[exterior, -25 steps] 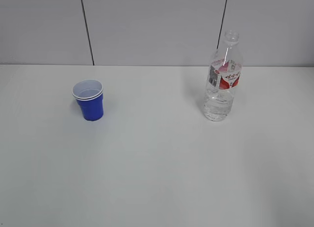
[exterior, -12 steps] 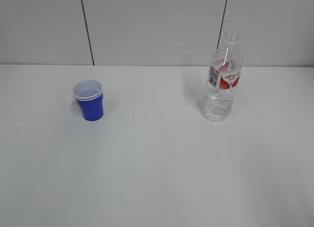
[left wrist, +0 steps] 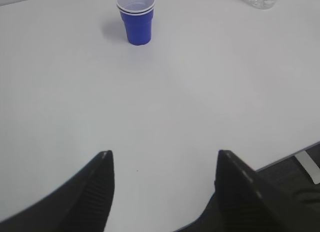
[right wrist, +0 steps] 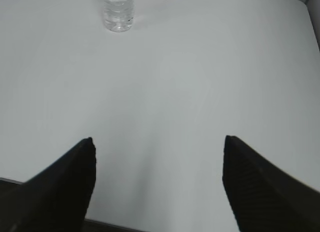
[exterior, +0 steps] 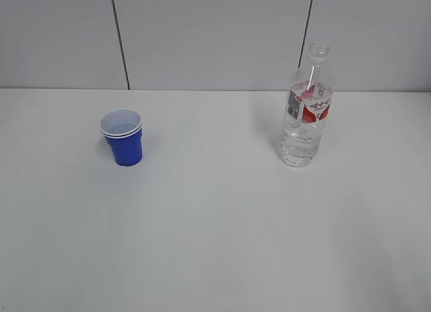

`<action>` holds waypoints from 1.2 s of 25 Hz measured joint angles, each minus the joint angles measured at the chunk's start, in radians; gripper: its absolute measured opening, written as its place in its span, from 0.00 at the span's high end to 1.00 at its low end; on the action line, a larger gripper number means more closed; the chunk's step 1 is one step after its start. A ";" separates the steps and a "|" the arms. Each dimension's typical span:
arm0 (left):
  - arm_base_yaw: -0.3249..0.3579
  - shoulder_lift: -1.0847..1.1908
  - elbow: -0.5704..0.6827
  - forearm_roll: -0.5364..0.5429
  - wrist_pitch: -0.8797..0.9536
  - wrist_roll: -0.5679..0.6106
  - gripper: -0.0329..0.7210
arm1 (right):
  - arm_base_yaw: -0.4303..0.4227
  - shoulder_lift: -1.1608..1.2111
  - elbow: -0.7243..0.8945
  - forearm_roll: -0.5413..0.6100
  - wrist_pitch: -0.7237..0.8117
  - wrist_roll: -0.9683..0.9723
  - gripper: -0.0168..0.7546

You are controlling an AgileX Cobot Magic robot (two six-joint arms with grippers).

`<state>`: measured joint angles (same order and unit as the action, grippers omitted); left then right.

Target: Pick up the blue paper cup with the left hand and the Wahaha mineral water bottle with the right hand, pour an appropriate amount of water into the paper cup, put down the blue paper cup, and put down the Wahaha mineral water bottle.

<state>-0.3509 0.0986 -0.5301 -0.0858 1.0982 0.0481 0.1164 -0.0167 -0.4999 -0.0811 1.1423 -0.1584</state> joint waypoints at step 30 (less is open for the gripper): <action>0.000 0.000 0.000 -0.027 0.000 0.000 0.32 | 0.000 0.000 0.000 0.000 0.000 -0.002 0.22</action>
<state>-0.3509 0.0986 -0.5301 -0.1128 1.0982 0.0481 0.1164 -0.0167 -0.4999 -0.0811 1.1423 -0.1606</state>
